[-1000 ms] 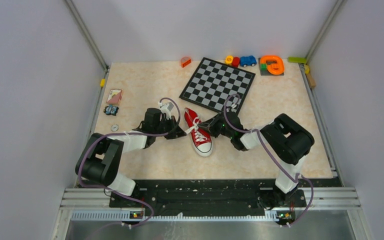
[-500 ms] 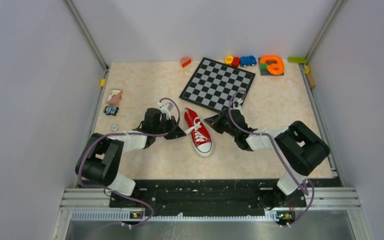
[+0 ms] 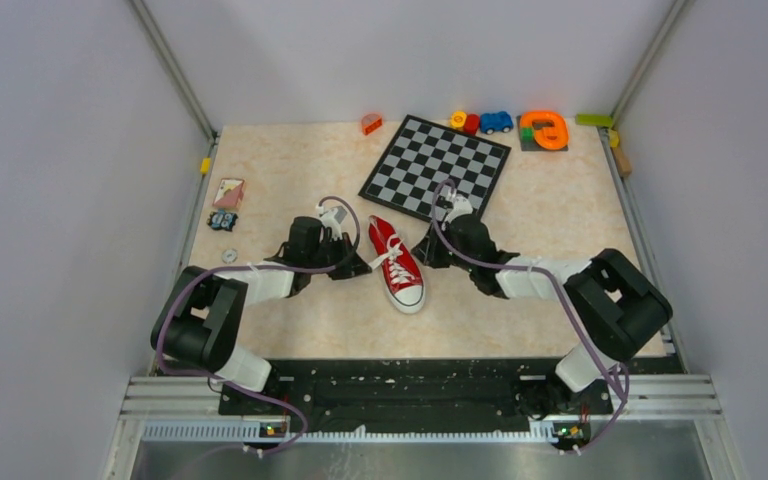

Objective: Tie the shoes
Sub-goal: Tie the shoelace on the shoe.

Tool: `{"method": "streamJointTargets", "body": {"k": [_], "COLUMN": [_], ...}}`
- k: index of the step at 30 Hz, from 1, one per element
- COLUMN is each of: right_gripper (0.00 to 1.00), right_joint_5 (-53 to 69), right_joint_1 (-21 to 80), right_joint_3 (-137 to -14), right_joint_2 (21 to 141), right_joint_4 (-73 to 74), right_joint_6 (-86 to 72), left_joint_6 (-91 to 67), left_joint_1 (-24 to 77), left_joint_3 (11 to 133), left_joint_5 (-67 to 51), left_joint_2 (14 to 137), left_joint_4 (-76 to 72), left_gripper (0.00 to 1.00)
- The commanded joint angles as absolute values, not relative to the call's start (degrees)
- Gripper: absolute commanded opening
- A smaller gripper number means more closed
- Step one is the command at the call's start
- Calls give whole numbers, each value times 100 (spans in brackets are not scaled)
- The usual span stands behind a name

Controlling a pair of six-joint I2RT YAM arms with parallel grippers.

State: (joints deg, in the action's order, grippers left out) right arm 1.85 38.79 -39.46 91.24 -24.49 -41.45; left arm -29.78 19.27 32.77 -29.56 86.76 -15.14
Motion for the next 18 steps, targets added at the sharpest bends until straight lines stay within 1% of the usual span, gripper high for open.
{"method": "streamJointTargets", "body": {"k": [1,2,5,9,12,18], "right_gripper": [27,30,27,24,29,36], "right_joint_5": [707,851,868,2046,2361,2852], "right_joint_1": [3955,3955,3838,3551,3542,3542], "right_joint_3": [-3950,-3759,-3489,-3796,-3780,-3821], "right_joint_2": [8759,8681,8563,8707,8822,9072], "right_joint_4": [-2386,-2788,-3164,-2935,-3090,-3312], "right_joint_6": [-878,-288,415,1225,1981,2941], "left_joint_6": [-2848,-2848,-2860,-2869,-2859,-2901], "left_joint_1": [1907,1907,1906,1907,1907,1907], "left_joint_3": [3335,3336,3351,3379,3362,3316], "left_joint_5": [-2961,-2970,-3026,-3057,-3048,-3123], "left_joint_2": [8595,8604,8637,8674,8674,8687], "left_joint_4": [-1553,-1558,-1609,-1627,-1633,-1793], "left_gripper": [0,0,0,0,0,0]}}
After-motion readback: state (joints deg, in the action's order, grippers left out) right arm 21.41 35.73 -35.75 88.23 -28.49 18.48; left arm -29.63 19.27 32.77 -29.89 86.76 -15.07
